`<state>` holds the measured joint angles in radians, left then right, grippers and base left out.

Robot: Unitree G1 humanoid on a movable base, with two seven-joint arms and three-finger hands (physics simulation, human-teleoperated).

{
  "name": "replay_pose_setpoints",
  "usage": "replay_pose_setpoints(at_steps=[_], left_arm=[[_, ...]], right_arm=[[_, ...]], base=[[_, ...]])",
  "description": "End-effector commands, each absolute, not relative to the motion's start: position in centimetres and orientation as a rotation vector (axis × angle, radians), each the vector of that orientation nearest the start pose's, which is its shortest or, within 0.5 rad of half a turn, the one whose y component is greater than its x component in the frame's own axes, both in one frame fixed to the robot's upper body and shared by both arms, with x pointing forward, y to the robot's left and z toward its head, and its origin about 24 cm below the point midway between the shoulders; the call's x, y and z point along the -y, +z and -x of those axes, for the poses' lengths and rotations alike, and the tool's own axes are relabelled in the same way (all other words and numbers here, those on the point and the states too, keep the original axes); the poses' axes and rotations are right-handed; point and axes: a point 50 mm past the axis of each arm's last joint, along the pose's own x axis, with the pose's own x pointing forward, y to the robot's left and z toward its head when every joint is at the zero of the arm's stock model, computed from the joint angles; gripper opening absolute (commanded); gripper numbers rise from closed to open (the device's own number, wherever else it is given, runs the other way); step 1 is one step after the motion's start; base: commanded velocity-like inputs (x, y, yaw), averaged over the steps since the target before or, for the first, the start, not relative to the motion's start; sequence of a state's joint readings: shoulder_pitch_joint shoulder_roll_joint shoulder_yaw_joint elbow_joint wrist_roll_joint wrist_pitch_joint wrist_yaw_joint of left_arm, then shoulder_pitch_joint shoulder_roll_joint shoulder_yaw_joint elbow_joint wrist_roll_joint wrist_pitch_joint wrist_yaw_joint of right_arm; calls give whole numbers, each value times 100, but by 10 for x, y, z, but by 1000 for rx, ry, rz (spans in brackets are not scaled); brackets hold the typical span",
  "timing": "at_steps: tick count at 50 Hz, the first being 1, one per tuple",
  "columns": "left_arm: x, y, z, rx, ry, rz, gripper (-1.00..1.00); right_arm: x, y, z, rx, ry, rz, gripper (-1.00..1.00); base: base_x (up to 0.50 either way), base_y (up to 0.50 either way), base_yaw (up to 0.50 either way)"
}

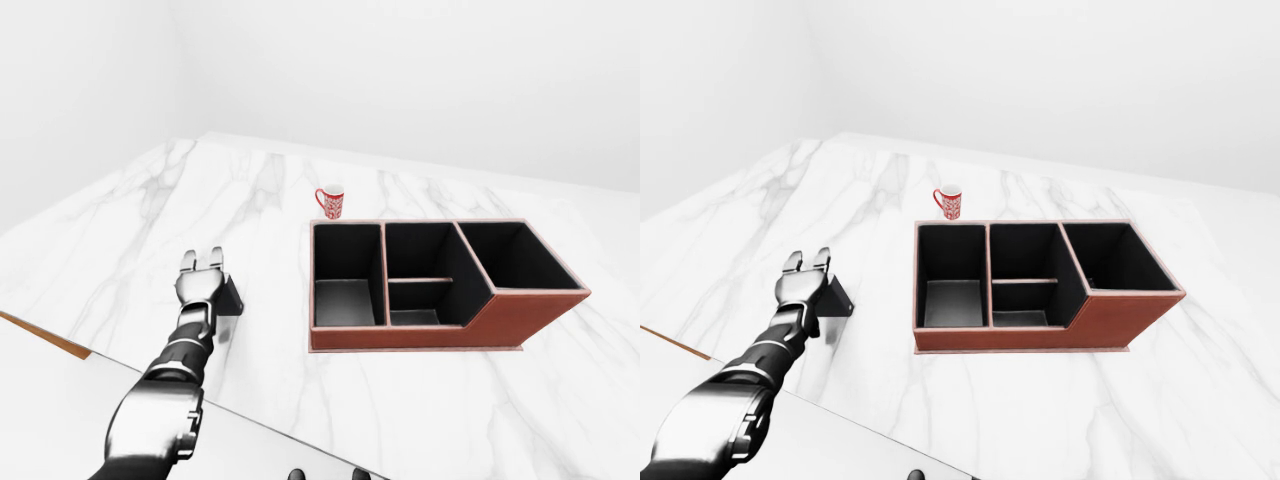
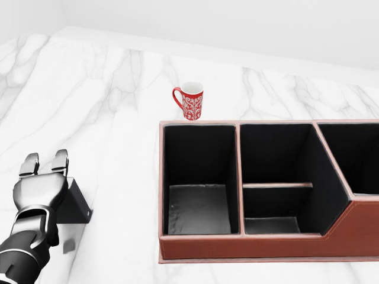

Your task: Pick up the book and place it in the left compartment of the caddy.

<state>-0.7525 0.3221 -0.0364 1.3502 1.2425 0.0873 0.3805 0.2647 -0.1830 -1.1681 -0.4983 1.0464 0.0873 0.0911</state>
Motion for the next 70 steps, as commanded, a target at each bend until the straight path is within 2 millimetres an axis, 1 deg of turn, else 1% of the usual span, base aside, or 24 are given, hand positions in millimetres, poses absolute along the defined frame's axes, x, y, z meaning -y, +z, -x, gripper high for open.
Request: replay_pose_setpoints(at_steps=[1,2,4,5,6,8,19,27,40,46,50,53,59,61,62,64,65,67,69,70], left_arm=[[-242,-7,-332,-444,-26,-1646,100],[-242,-7,-332,-445,-29,-1648,91],[-243,-7,-332,-446,-28,-1647,36],[-243,-7,-332,-447,-30,-1648,-18],[-243,-7,-332,-447,-32,-1650,-65],[-243,-8,-331,-451,-35,-1651,-100],[-244,-10,-330,-460,-40,-1652,-100],[-245,-9,-329,-433,-14,-1663,-100],[-255,11,-335,-294,170,-1676,-100],[-261,14,-334,-283,180,-1668,-100],[-271,19,-334,-260,208,-1621,-100],[-272,20,-333,-237,196,-1646,-100],[-256,1,-323,-205,111,-1668,-100],[-249,-2,-322,-174,95,-1657,-100],[-243,-1,-322,-151,100,-1681,-100],[-239,1,-322,-115,104,-1671,-100],[-229,5,-321,-53,117,-1683,-100],[-217,12,-318,42,142,-1679,-100],[-216,14,-317,52,148,-1679,-100],[-200,22,-310,153,175,-1689,-100]], right_arm=[[369,173,-66,732,-681,-326,100],[369,172,-66,730,-680,-325,100],[369,172,-66,731,-680,-325,100],[369,173,-66,732,-680,-325,100],[369,174,-65,737,-681,-325,100],[369,174,-65,739,-681,-325,100],[369,173,-66,732,-679,-326,100],[368,173,-67,731,-679,-326,100],[369,173,-66,735,-683,-330,100],[369,172,-67,732,-683,-332,100],[369,172,-67,729,-681,-332,100],[369,171,-67,727,-680,-331,100],[369,172,-67,729,-680,-330,100],[369,172,-67,729,-679,-329,100],[369,171,-67,727,-679,-329,100],[369,171,-66,727,-678,-329,100],[369,171,-67,726,-678,-329,100],[369,172,-66,728,-678,-328,100],[369,172,-66,728,-678,-327,100],[369,172,-66,732,-679,-328,100]], base=[[0,0,0],[0,0,0],[0,0,0],[0,0,0],[0,0,0],[0,0,0],[0,0,0],[0,0,0],[0,0,0],[0,0,0],[0,0,0],[0,0,0],[0,0,0],[0,0,0],[0,0,0],[0,0,0],[0,0,0],[0,0,0],[0,0,0],[0,0,0]])
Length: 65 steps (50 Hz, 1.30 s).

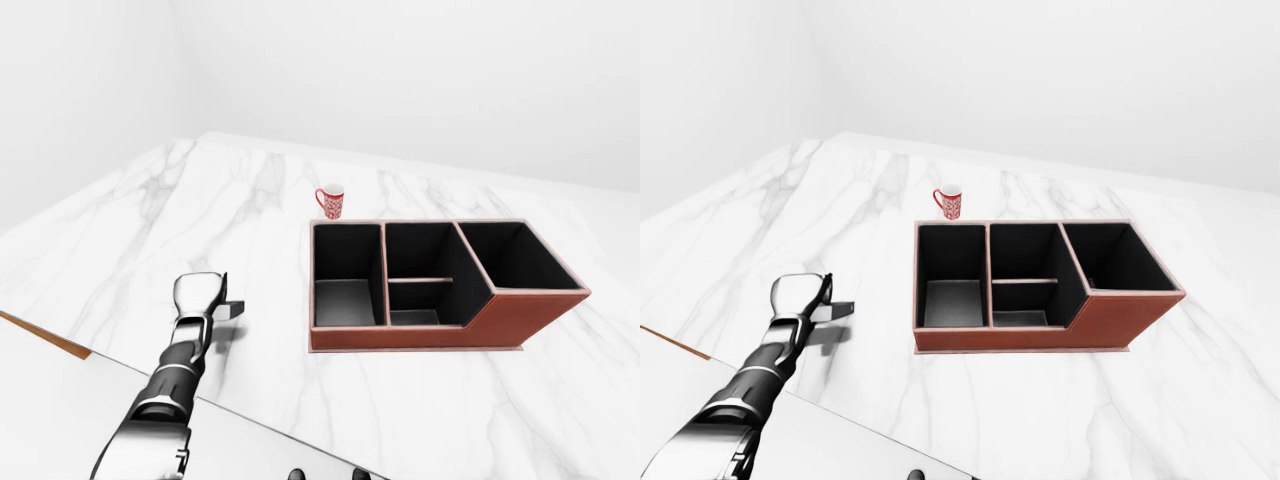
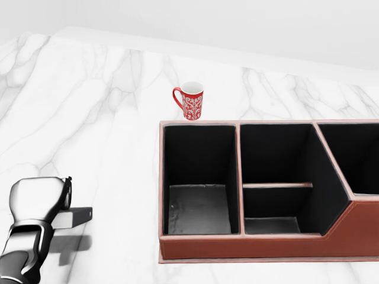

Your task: Pick up the book and place it in the left compartment of the caddy.

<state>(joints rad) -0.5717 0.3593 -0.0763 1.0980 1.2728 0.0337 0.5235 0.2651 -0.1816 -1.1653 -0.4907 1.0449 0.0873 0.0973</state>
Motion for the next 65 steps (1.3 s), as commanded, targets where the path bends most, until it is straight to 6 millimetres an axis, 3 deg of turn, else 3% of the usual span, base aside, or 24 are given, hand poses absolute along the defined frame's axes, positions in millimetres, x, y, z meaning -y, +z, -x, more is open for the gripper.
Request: replay_pose_setpoints(at_steps=[1,8,12,15,29,48,65], left_arm=[[-194,27,-306,199,193,-1690,-100],[-174,67,-289,421,327,-1665,-100],[-174,68,-289,422,327,-1665,-100],[-155,96,-278,510,350,-1639,-100],[-131,142,-264,595,395,-1616,-100],[-104,182,-258,674,359,-1565,-100],[-77,185,-239,740,279,-1522,-100]], right_arm=[[369,172,-66,729,-679,-328,100],[369,172,-65,733,-680,-329,100],[369,172,-65,732,-680,-329,100],[369,174,-65,737,-680,-329,100],[370,172,-66,733,-683,-334,100],[370,170,-68,724,-683,-336,100],[371,172,-66,735,-684,-343,100]], base=[[0,0,0],[0,0,0],[0,0,0],[0,0,0],[0,0,0],[0,0,0],[0,0,0]])
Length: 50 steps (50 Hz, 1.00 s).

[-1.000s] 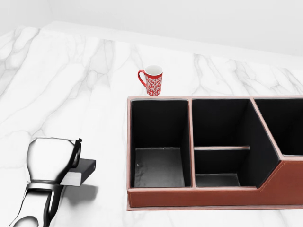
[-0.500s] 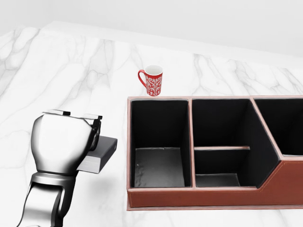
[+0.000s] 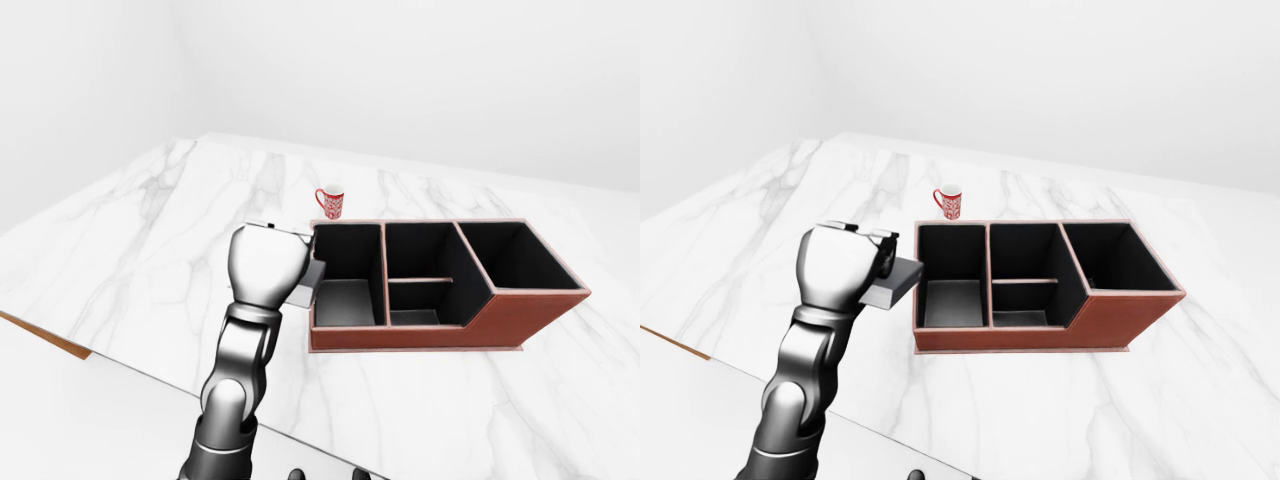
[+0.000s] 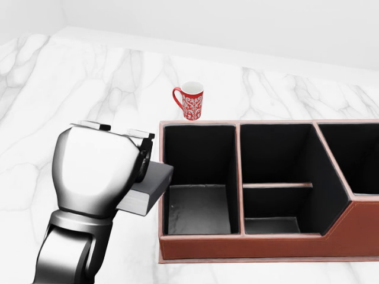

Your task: Pick up the book and place it in the left compartment of the caddy.

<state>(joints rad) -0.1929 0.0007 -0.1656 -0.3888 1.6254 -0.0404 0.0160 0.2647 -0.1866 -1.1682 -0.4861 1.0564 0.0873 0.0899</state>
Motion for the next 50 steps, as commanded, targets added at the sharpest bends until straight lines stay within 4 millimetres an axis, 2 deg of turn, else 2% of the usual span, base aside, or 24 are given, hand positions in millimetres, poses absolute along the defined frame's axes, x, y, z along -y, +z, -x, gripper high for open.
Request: replay_pose_setpoints(at_steps=[1,11,23,33,50], left_arm=[[-77,185,-239,740,279,-1522,-100],[-50,191,-224,809,202,-1501,-100],[-24,182,-213,858,131,-1521,-100],[-20,179,-213,864,112,-1539,-100],[-24,179,-215,854,123,-1545,-100]], right_arm=[[371,172,-66,735,-684,-343,100],[371,172,-65,738,-682,-343,100],[371,172,-66,738,-679,-350,100],[371,172,-65,737,-677,-347,100],[370,172,-64,736,-677,-331,100]], base=[[0,0,0],[0,0,0],[0,0,0],[0,0,0],[0,0,0]])
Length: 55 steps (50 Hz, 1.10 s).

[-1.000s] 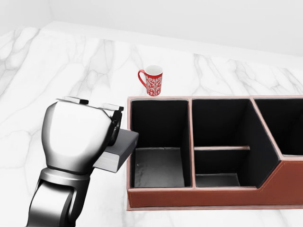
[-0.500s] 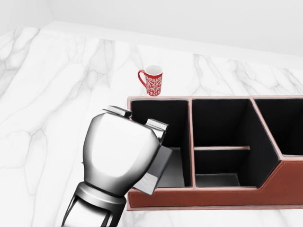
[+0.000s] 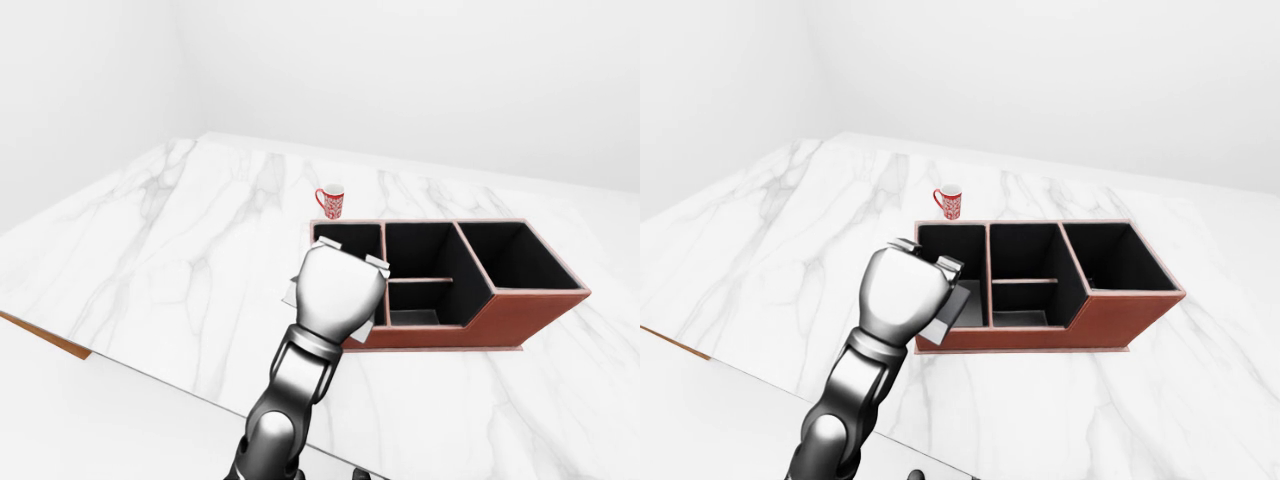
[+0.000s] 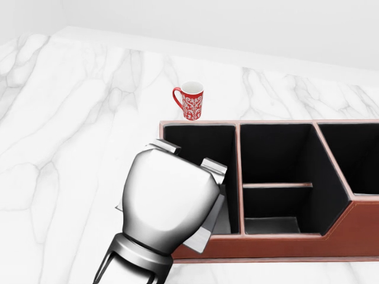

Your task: Pick up the book and place it in the left compartment of the caddy.

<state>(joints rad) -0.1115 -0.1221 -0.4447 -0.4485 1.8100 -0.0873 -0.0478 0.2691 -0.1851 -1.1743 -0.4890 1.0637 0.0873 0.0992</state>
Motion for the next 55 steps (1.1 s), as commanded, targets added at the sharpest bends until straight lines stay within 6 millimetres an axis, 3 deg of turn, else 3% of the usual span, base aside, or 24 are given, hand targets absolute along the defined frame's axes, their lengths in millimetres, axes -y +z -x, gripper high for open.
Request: replay_pose_setpoints(at_steps=[1,15,25,29,55], left_arm=[[-24,179,-215,854,123,-1545,-100],[-23,180,-216,854,120,-1543,-100],[-10,165,-234,813,52,-1516,-100],[-6,171,-233,795,37,-1516,-100],[1,156,-269,668,-31,-1537,-100]], right_arm=[[370,172,-64,736,-677,-331,100],[370,172,-64,736,-675,-334,100],[371,169,-67,720,-676,-334,100],[370,171,-67,725,-677,-331,100],[370,170,-68,719,-676,-328,100]], base=[[0,0,0],[0,0,0],[0,0,0],[0,0,0],[0,0,0]])
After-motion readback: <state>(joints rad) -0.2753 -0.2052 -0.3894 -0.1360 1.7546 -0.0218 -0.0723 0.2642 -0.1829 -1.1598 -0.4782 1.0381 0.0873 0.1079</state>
